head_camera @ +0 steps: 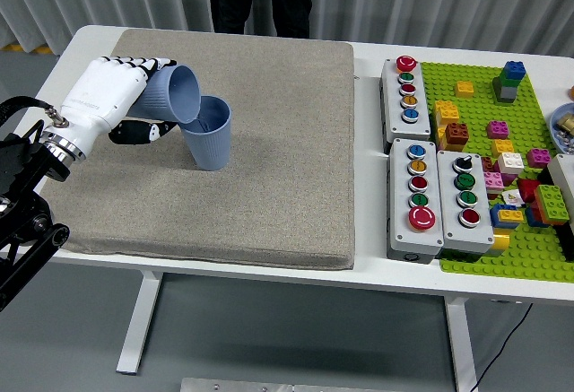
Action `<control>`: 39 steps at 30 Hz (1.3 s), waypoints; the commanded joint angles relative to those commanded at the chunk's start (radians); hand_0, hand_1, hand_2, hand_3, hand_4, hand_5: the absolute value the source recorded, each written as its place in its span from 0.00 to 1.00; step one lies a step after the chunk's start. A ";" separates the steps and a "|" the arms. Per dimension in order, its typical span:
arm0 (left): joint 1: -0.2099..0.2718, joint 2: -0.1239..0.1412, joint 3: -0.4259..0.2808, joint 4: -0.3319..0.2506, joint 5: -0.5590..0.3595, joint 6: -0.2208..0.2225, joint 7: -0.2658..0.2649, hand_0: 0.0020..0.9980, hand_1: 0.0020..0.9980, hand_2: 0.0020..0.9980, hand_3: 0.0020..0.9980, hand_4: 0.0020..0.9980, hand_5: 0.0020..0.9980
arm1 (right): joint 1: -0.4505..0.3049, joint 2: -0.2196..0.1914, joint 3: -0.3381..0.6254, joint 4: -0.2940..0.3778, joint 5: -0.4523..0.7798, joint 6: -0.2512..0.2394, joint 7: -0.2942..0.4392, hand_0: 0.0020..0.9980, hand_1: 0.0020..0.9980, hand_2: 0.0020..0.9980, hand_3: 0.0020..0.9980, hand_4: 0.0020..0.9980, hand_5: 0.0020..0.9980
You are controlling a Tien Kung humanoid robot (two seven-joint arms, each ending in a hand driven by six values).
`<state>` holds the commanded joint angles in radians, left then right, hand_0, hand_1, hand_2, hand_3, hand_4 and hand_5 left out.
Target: Pick cup pour cup place
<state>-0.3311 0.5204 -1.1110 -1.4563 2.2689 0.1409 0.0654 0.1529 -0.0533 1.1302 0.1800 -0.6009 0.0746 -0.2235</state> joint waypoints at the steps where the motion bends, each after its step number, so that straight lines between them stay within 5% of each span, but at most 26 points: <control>1: -0.001 0.002 0.002 0.000 0.000 -0.001 0.002 0.56 0.61 0.74 0.78 0.54 0.04 | 0.000 0.000 0.000 0.000 0.000 0.000 0.000 0.68 0.68 0.69 0.65 0.45 0.18; 39: -0.055 0.055 0.058 -0.016 0.000 -0.011 0.029 0.57 0.61 0.74 0.77 0.54 0.03 | 0.004 -0.005 -0.005 0.000 0.014 -0.002 0.002 0.68 0.68 0.69 0.65 0.45 0.18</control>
<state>-0.3865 0.5756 -1.0526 -1.4724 2.2689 0.1303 0.0944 0.1570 -0.0579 1.1256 0.1800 -0.5873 0.0724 -0.2211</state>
